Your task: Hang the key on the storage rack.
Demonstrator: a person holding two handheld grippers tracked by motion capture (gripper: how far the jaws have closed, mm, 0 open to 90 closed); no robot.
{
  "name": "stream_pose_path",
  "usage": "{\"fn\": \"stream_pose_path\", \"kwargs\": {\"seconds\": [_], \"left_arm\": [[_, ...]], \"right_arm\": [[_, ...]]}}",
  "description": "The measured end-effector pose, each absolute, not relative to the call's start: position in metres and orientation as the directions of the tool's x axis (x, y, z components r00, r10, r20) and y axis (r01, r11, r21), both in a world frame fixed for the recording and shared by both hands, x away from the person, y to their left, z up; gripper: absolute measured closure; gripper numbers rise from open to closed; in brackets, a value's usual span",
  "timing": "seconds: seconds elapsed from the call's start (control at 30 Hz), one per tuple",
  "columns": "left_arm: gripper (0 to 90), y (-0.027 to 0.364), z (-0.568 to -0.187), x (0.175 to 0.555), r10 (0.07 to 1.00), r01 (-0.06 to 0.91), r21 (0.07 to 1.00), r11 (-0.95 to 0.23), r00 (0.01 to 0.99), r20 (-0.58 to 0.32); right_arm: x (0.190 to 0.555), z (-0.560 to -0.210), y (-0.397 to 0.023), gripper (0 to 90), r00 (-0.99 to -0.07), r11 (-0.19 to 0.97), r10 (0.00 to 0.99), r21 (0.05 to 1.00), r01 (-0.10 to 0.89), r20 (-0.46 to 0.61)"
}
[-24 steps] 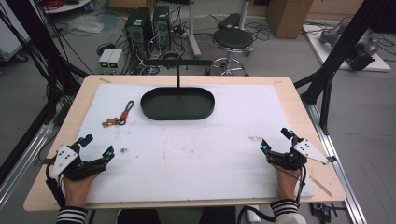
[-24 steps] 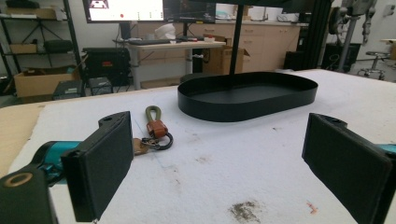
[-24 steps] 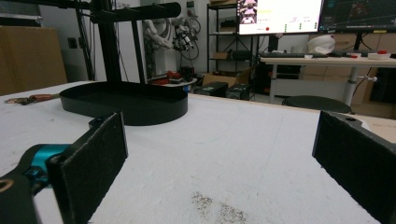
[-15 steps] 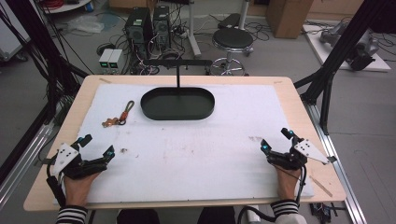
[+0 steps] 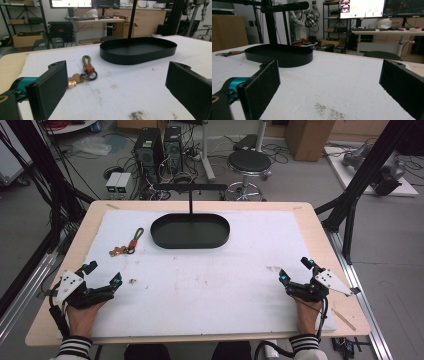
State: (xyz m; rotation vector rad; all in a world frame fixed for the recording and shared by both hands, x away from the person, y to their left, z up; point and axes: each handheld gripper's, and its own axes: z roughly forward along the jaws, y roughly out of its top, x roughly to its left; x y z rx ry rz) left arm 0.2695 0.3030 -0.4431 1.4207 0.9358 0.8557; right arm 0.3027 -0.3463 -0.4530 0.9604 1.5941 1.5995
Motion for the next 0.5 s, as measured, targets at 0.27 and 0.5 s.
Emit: {"fn": "stream_pose_path", "kwargs": {"seconds": [0.27,0.5], "left_arm": [[5.0,0.300,-0.404,0.290,0.909,0.054,0.996,-0.065,0.415,0.037],[5.0,0.305,-0.373,0.314,0.897,0.100,0.987,-0.123,0.438,0.068]], "right_arm": [[0.303,-0.453,-0.346,2.2,-0.501,-0.026,0.865,0.999,0.038,0.041],[0.303,-0.453,-0.346,2.2,-0.501,-0.025,0.865,0.999,0.037,0.040]]}}
